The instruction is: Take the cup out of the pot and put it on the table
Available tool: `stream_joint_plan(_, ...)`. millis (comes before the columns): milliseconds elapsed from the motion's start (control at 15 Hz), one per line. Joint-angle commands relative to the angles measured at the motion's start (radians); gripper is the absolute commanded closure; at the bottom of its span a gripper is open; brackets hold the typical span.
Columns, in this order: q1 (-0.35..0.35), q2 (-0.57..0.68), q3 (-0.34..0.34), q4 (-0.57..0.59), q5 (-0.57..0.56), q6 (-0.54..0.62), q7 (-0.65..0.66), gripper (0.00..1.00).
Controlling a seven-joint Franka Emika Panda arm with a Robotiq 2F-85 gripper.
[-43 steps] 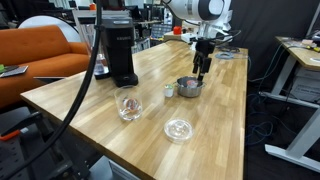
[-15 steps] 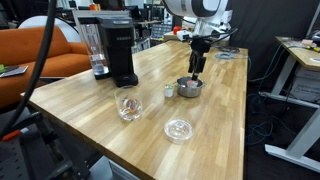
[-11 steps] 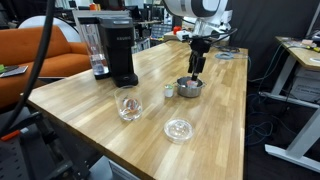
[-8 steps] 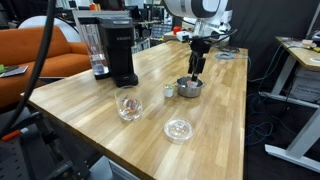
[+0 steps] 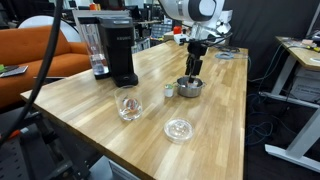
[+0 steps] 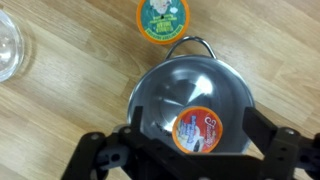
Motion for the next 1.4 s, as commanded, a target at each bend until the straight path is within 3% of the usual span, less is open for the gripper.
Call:
stream_joint_plan(0, 0.000, 0.019, -0.004, 0.019, 0.020, -0.011, -0.008, 0.00)
stream_joint_plan(1333, -0.029, 0.086, -0.017, 0.117, 0.016, -0.043, -0.028, 0.00)
